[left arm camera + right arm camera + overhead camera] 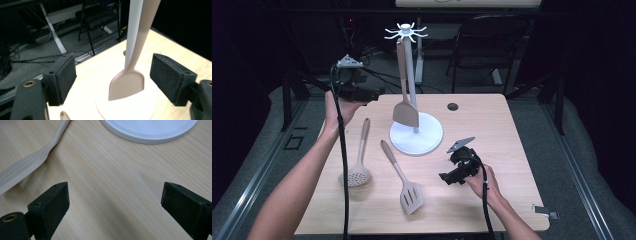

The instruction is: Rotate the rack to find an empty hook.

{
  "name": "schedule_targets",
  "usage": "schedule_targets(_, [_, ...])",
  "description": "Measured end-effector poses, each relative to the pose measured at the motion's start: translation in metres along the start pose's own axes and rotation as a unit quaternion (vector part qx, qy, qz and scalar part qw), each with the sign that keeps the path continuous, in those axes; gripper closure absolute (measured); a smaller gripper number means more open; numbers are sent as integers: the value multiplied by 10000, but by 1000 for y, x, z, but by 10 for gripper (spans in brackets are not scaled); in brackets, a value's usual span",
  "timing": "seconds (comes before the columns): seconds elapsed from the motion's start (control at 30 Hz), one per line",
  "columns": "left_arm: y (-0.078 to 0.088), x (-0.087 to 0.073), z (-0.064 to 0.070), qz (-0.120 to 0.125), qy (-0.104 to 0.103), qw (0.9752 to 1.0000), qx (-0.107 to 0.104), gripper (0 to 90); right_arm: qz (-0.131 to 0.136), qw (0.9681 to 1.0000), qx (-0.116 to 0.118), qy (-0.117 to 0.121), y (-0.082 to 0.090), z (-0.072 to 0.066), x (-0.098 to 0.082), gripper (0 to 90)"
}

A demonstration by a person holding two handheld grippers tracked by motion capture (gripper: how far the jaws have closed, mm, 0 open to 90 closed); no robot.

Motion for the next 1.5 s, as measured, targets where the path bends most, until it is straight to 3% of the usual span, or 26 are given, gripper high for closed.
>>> schedule_targets(0.07, [-1, -5, -1, -63, -14, 10000, 24, 171, -21, 10000, 12, -3, 0, 0, 0, 76])
schedule_targets(0.13, [-6, -24, -2, -275, -15, 9996, 75, 159, -16, 10000, 20, -3, 0, 0, 0, 76])
schedule_targets(0.17, [-6, -24, -2, -275, -15, 9996, 75, 156, -16, 10000, 20, -3, 0, 0, 0, 76])
schedule_targets(0.3, [-13, -59, -5, -580, -23, 9982, 129, 150, -100, 9999, 41, 41, -1, -1, -1, 76])
schedule_targets(0.37, [-14, -65, -6, -633, -16, 9979, 142, 143, -96, 9999, 40, 28, -2, -2, -1, 76])
schedule_targets(0.43, [-17, -85, -6, -779, 21, 9969, 134, 137, -86, 9999, 52, 37, -3, -2, -1, 76])
schedule_targets(0.53, [-20, -100, -6, -856, 45, 9962, 137, 130, -109, 9999, 63, 51, -3, -3, -1, 76])
schedule_targets(0.57, [-23, -114, -6, -978, 53, 9951, 134, 125, -87, 9999, 55, 66, -4, -3, -1, 75])
schedule_targets(0.6, [-23, -114, -6, -978, 53, 9951, 134, 121, -100, 9999, 66, 46, -4, -3, -1, 76])
schedule_targets(0.77, [-28, -148, -7, -1172, 144, 9929, 137, 115, -156, 9998, 103, 61, -6, -5, -2, 76])
schedule_targets(0.87, [-30, -157, -7, -1202, 205, 9925, 120, 113, -142, 9998, 109, 28, -7, -5, -2, 76])
schedule_targets(0.93, [-32, -170, -8, -1327, 229, 9908, 138, 110, -193, 9997, 125, 61, -7, -6, -2, 76])
schedule_targets(1.17, [-31, -179, -11, -1381, 220, 9899, 250, 101, -198, 9997, 159, 39, -9, -7, -3, 76])
schedule_targets(1.33, [-32, -187, -9, -1446, 177, 9892, 156, 86, -253, 9995, 179, 83, -10, -8, -4, 75])
schedule_targets(1.5, [-31, -190, -13, -1450, 265, 9887, 288, 13, -275, 9994, 181, 75, -13, -8, -5, 75])
Point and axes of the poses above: each handheld gripper's, and its own axes: y roughly backward along the jaws, x roughly out of its top, z roughly to its right, the point moved 8 cm from there along -y, roughly forward along the jaws, and after that the axes turned 14 degrees about y, right-handed, at the moved point
